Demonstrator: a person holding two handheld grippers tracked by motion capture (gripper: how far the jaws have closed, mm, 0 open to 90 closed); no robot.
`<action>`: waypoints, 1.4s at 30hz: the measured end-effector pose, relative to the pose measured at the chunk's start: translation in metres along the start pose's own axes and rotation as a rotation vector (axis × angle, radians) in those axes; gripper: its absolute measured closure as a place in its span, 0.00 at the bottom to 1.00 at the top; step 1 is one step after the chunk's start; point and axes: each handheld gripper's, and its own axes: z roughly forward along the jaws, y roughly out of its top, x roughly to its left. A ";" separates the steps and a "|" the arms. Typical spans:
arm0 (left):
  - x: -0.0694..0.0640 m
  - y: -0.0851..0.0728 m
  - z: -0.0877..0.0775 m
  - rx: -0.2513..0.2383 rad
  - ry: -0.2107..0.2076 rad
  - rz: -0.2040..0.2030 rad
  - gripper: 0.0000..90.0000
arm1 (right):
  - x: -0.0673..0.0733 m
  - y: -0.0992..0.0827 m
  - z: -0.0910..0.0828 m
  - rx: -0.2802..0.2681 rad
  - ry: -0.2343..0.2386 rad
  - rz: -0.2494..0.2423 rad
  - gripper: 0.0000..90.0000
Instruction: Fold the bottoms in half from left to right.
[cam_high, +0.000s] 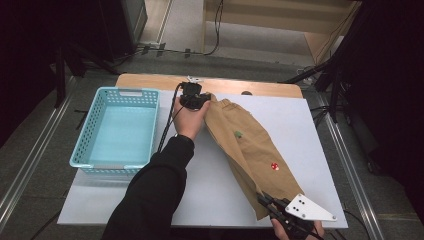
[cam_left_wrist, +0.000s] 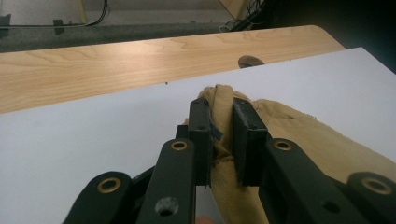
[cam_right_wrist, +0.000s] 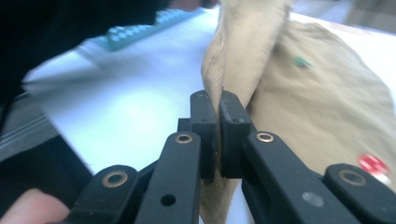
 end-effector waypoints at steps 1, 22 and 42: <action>-0.002 -0.001 0.002 -0.001 -0.001 -0.001 0.88 | -0.004 -0.003 -0.001 0.007 -0.013 0.007 0.94; -0.018 -0.006 0.037 0.012 -0.044 -0.022 0.86 | -0.069 -0.040 -0.006 0.102 -0.156 0.088 0.94; -0.016 -0.007 0.038 0.012 -0.092 0.002 0.54 | -0.087 -0.052 -0.001 0.167 -0.179 0.105 0.71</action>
